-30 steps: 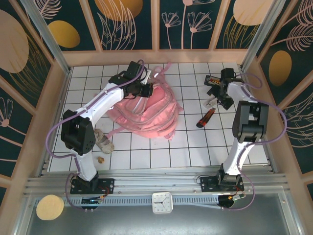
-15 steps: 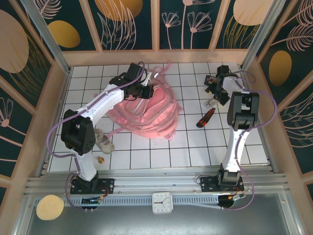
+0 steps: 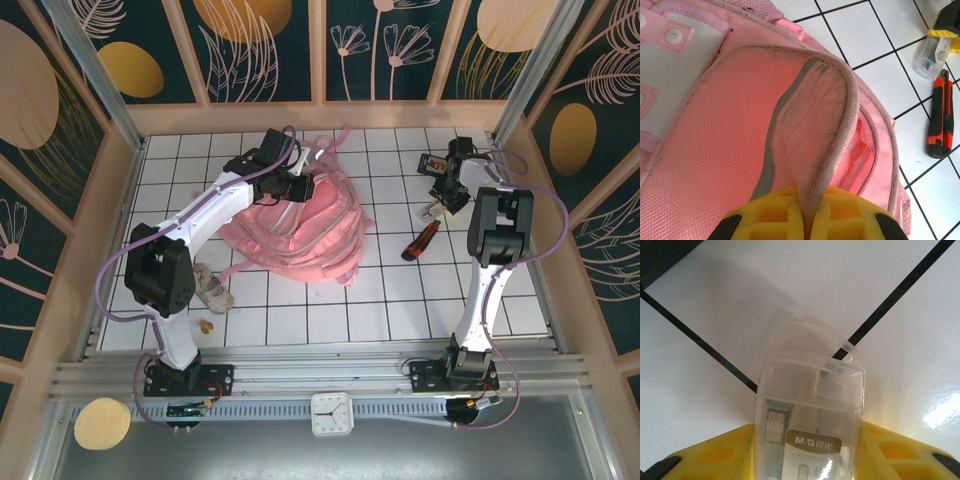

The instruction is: Pack the student bag

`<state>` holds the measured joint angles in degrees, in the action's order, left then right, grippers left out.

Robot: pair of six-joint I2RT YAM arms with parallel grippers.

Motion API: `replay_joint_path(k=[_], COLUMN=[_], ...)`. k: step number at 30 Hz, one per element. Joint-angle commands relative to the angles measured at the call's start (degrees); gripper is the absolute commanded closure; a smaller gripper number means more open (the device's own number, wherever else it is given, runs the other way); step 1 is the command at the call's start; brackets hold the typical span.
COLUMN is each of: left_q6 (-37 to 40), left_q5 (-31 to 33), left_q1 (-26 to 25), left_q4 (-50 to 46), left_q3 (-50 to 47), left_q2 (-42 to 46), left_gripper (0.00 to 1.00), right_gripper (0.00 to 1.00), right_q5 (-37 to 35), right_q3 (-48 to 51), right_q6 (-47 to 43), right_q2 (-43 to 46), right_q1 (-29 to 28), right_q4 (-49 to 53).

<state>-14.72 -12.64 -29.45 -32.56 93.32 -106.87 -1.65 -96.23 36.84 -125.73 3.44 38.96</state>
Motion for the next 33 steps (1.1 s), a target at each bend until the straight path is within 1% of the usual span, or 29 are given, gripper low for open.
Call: replay_joint_path(k=[1, 9, 13, 17, 20, 24, 28, 31, 33], left_q6=[-0.40, -0.75, -1.68, -3.30, -4.26, -5.70, -6.72, -7.29, -7.43], left_q5=[0.51, 0.35, -0.31, -1.58, -2.18, -3.24, -4.22, -4.66, -4.84], left_q1=[0.62, 0.62, 0.63, 0.54, 0.54, 0.54, 0.54, 0.45, 0.37], left_q4=[2.17, 1.76, 2.21, 3.73, 4.42, 5.37, 6.10, 6.53, 6.70], left_q3=[0.88, 2.41, 2.44, 1.97, 1.86, 1.96, 1.87, 1.55, 1.39], left_q2=[1.26, 0.90, 0.83, 0.91, 1.05, 1.64, 2.10, 2.49, 2.80], left_gripper=[1.00, 1.00, 1.00, 1.00, 1.00, 1.00, 1.00, 1.00, 1.00], right_gripper=[0.60, 0.62, 0.62, 0.62, 0.63, 0.63, 0.63, 0.63, 0.63], right_q5=[2.07, 6.89, 9.74, 12.30, 14.13, 15.67, 17.12, 18.08, 17.43], right_q3=[1.30, 0.98, 2.71, 5.42, 7.85, 10.15, 8.44, 6.26, 3.66], right_q6=[0.78, 2.30, 3.89, 5.63, 7.50, 11.47, 15.21, 17.88, 18.45], right_q2=[0.23, 4.91, 9.60, 15.24, 19.18, 23.11, 22.69, 21.35, 19.77], right_q1=[0.14, 0.08, -0.71, -3.35, -6.76, -13.94, -21.04, -24.58, -26.58], right_q4=[-0.68, -1.54, -2.01, -2.36, -2.57, -3.74, -4.54, -5.81, -5.43])
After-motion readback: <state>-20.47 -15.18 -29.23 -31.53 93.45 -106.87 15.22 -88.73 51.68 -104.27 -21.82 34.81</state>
